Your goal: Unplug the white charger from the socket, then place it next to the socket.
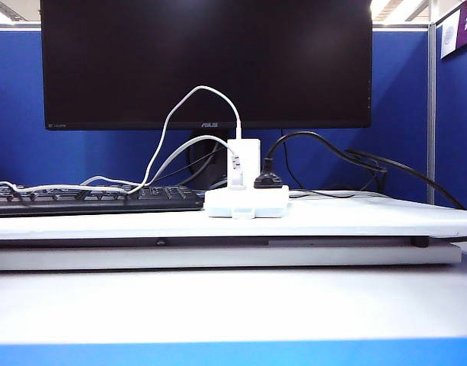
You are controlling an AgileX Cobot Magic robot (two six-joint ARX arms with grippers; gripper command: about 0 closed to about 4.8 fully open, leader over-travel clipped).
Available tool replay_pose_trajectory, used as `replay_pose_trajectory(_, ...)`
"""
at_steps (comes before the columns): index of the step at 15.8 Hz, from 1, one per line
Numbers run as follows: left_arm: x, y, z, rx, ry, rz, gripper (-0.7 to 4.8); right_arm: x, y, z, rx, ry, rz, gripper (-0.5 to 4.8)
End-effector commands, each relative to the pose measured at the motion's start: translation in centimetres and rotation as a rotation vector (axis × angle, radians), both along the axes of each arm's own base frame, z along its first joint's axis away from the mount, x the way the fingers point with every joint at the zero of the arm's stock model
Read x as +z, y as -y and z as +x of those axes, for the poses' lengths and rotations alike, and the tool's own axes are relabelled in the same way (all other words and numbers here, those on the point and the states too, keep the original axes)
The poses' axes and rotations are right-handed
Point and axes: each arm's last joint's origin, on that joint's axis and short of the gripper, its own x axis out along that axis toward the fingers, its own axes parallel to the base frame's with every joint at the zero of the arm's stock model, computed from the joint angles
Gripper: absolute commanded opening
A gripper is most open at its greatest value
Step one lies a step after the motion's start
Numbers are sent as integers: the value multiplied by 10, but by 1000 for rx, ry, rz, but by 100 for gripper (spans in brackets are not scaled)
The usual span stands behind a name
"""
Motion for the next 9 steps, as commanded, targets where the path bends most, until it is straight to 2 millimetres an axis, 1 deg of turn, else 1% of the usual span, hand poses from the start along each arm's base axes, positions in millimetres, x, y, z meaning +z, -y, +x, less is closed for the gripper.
replay_pose_trajectory(1,-1,0,0,-4,-9,4,-5,-1,0,0,2,-2,1,-1)
replay_pose_trajectory(9,-2,0,0,2,-15,6,-5,0,0,0,3,7,2,-1)
